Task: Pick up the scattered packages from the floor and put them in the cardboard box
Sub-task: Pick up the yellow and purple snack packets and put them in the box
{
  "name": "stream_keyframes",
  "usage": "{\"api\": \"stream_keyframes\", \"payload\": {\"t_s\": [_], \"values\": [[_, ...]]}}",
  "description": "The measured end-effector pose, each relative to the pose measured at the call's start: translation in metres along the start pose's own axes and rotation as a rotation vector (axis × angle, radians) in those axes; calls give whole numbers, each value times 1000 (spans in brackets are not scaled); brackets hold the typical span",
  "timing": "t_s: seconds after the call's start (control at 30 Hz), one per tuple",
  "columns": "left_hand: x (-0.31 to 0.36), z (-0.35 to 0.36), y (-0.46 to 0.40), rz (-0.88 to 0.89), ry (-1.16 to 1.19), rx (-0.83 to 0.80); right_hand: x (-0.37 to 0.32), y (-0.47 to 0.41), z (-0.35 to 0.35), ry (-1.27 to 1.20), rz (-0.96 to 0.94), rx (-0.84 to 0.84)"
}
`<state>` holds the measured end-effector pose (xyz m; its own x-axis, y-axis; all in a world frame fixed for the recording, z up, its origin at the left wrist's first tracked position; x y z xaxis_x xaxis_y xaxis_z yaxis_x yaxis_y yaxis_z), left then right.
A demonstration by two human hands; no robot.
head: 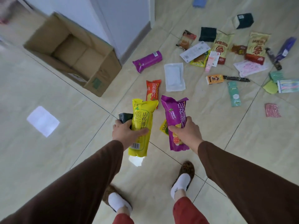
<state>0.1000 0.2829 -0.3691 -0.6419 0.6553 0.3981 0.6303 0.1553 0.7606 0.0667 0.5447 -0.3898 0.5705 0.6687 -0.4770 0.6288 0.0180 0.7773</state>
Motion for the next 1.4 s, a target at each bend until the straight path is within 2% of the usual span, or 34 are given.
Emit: {"api": "stream_keyframes", "payload": {"t_s": [0.23, 0.43, 1.0, 1.2, 1.4], "values": [[-121, -111, 33, -15, 139, 23, -105, 44, 130, -84, -30, -3], [-184, -207, 28, -46, 144, 26, -188, 55, 198, -109, -56, -21], [-228, -405, -112, -66, 200, 10, -404, -51, 287, -69, -9, -44], [-250, -483, -164, -44, 167, -24, -475, -75, 321, -155, 36, 32], [-248, -538, -188, 10, 103, -68, -514, -82, 346, -244, 97, 85]]}}
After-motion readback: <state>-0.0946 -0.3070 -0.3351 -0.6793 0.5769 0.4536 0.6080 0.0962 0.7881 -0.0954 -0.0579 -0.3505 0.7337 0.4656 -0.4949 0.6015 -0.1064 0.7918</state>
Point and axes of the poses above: each hand's wrist, its own y-axis away from the middle knuckle, its own z-axis out of the palm, x = y × z, the point moved 3 cm from there along -y, towards the middle knuckle, and after that the axes turned 9 degrees about -x, right-handed, at the moved point
